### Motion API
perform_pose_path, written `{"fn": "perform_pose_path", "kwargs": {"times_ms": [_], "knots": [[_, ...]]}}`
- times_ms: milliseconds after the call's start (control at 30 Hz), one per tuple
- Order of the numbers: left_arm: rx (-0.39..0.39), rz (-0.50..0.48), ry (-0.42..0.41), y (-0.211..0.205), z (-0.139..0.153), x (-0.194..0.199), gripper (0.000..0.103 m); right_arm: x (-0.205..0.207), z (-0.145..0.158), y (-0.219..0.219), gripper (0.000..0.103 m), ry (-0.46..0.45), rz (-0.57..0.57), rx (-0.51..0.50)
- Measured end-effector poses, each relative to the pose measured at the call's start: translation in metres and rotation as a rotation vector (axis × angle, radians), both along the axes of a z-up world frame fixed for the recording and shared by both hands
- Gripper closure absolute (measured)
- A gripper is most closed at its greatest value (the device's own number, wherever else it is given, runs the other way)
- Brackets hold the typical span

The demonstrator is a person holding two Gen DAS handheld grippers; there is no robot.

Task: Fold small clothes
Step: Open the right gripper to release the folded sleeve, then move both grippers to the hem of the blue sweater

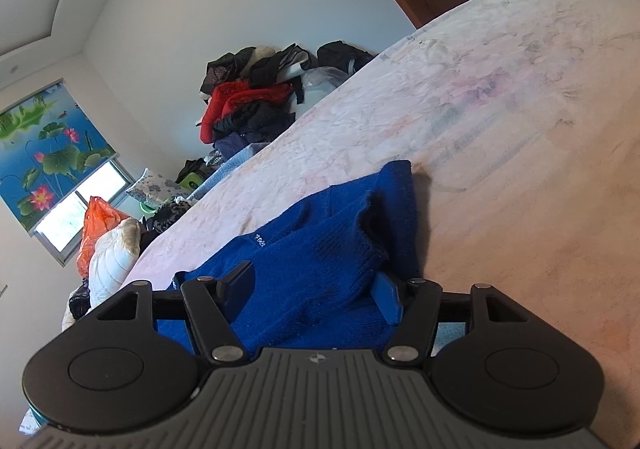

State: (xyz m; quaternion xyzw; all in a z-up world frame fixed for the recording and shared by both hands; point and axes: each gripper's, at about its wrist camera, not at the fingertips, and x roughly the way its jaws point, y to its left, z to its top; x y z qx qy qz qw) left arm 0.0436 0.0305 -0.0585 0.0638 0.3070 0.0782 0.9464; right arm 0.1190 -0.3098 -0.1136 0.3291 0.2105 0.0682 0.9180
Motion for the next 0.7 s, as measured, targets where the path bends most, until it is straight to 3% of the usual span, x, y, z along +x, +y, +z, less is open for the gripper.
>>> {"fn": "perform_pose_path", "kwargs": {"times_ms": [167,300,467,700], "knots": [[-0.072,-0.018,0.018,0.011,0.004,0.001,0.0,-0.014,0.011,0.007,0.024,0.026,0.01,-0.046],[-0.121,-0.031,0.028,0.018,0.004,0.0,0.0,-0.057,0.021,0.027,0.007,0.078,-0.012,-0.149],[-0.133,-0.032,0.04,0.02,0.004,0.001,0.0,-0.116,0.023,0.06,0.007,0.12,0.052,-0.291],[-0.138,-0.078,0.101,0.028,0.012,-0.014,0.0,-0.153,0.031,0.092,0.006,0.189,0.092,-0.501]]}}
